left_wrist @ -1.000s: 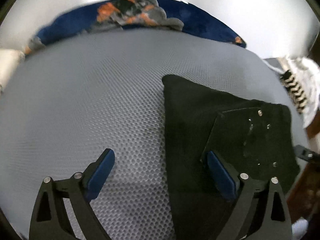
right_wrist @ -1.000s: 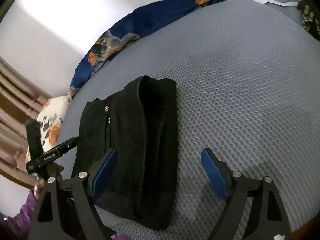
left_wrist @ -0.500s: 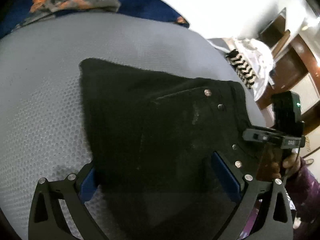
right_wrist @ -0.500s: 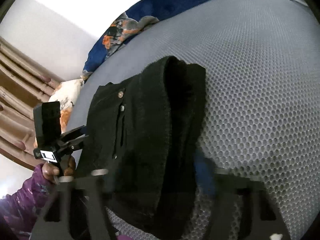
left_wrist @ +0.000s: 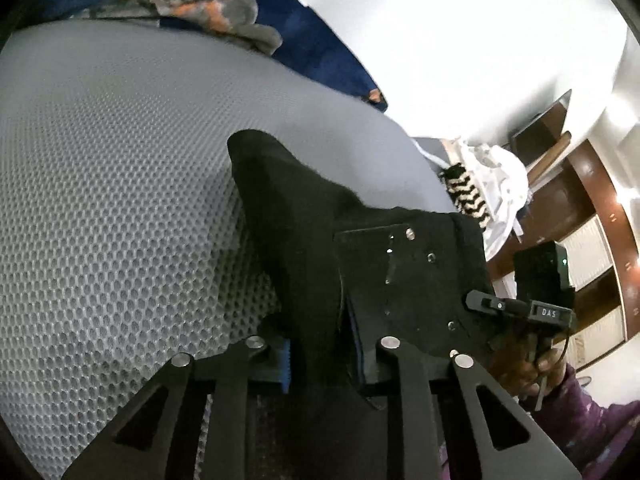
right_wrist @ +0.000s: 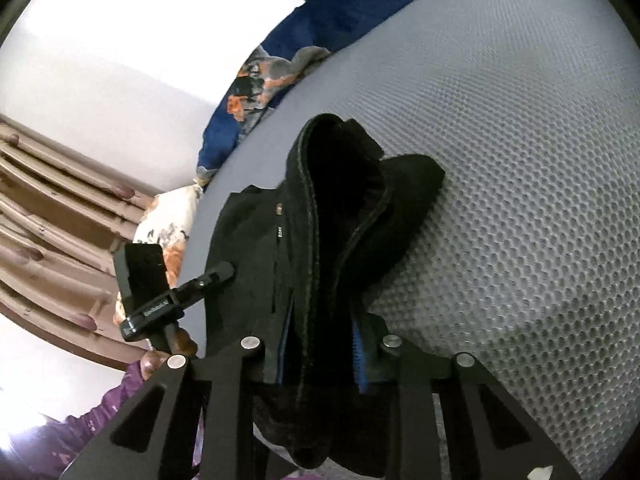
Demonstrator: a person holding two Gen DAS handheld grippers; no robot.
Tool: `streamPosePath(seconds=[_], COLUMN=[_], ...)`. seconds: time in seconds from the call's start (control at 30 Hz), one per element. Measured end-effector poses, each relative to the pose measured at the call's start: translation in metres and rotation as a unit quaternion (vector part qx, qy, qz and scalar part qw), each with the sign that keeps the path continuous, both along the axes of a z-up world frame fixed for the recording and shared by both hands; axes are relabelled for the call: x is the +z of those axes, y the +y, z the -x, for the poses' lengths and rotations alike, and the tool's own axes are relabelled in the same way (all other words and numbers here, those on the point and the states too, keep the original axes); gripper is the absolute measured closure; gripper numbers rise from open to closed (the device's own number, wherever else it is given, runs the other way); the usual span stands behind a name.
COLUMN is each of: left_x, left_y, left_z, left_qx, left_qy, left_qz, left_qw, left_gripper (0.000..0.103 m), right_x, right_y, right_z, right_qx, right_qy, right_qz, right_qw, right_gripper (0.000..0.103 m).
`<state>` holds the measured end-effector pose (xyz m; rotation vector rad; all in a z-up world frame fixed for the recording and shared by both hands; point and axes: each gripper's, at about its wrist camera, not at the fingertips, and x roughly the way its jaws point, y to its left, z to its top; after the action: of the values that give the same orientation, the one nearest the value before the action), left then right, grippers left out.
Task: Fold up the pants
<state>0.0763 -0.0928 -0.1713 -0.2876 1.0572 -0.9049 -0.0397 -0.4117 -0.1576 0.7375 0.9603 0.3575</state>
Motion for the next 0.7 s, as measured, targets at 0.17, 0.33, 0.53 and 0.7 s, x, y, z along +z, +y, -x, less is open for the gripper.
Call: streamPosePath(seconds=[0.17, 0.33, 0.53, 0.7], left_x=[0.005, 0.019, 0.049, 0.072], left_y=[0.021, 0.048, 0.103, 0.143], left_z=[-0.006, -0.023, -0.073, -0.132], left_qx=[0.008, 0.037, 0.091, 0.135], left_qy=[-0.007, -0.018, -0.047, -0.086], left_qz=[0.002, 0.011, 0.005, -0.024], left_qw=[0.9999, 0.9991, 0.9947, 0.9868], left_gripper=[0.083, 0.084, 0.084, 0.084], right_x=[0.010, 0.014, 0.028, 0.031], right_y=[0.016, 0.043, 0.089, 0.128], right_z=[-0.012, -0.042, -0.121, -0.202], right_qx=[0.010, 0.026, 0.057, 0.079], right_qy=[-0.012, -0.023, -0.051, -0.064], right_qz=[-0.014, -0.031, -0.047, -0.057], right_qw=[1.000, 0.999, 0.996, 0.993], right_gripper=[0.080, 0.080, 0.080, 0.080])
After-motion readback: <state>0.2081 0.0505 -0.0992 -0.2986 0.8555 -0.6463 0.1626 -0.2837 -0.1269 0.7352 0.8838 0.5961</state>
